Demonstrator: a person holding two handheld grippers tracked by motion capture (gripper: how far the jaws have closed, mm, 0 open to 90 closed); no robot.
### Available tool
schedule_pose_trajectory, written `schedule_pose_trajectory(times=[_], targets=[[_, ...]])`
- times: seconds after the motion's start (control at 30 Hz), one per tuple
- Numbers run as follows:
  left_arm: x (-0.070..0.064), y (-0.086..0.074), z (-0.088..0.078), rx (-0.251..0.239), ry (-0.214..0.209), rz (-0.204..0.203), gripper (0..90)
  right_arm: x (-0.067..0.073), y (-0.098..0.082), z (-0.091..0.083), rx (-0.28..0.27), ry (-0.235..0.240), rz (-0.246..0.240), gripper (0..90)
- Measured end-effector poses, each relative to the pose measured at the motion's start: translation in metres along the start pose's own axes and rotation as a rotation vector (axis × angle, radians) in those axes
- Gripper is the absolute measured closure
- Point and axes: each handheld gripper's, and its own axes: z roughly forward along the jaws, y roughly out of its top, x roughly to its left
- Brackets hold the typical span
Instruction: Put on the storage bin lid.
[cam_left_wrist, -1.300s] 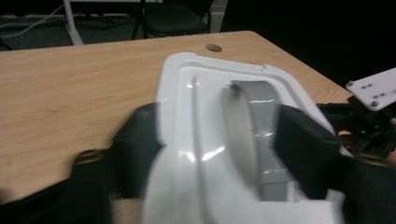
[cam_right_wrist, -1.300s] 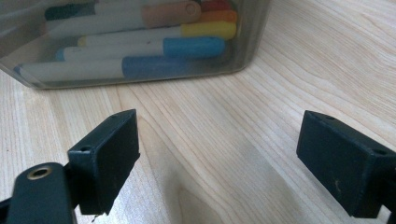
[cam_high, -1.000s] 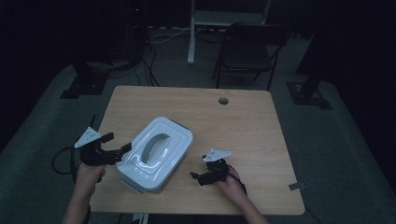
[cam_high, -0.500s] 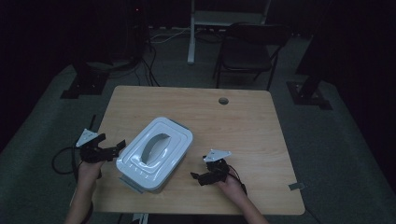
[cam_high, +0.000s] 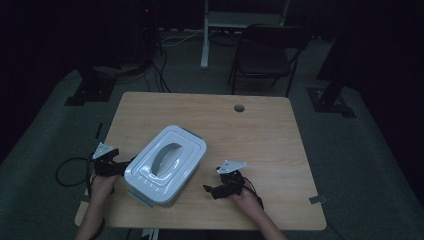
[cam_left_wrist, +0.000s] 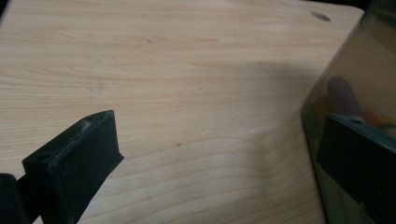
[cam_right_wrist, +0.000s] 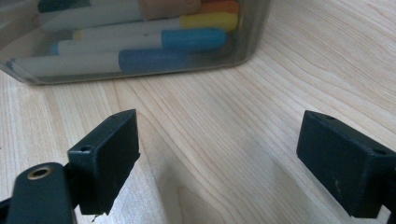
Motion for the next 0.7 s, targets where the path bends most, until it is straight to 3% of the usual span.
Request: schedule_pose_trajectory(times=[0.4, 0.7], targets=[[-0.011, -0.009, 0.003, 0.024, -0.023, 0.0, 0.5, 0.001, 0.001, -0.001, -0.013, -0.019, 0.006, 12.6], [-0.031, -0.014, 0.001, 0.041, -0.062, 0.033, 0.5, 0.003, 0.002, -0.002, -0.027, -0.052, 0.016, 12.6]])
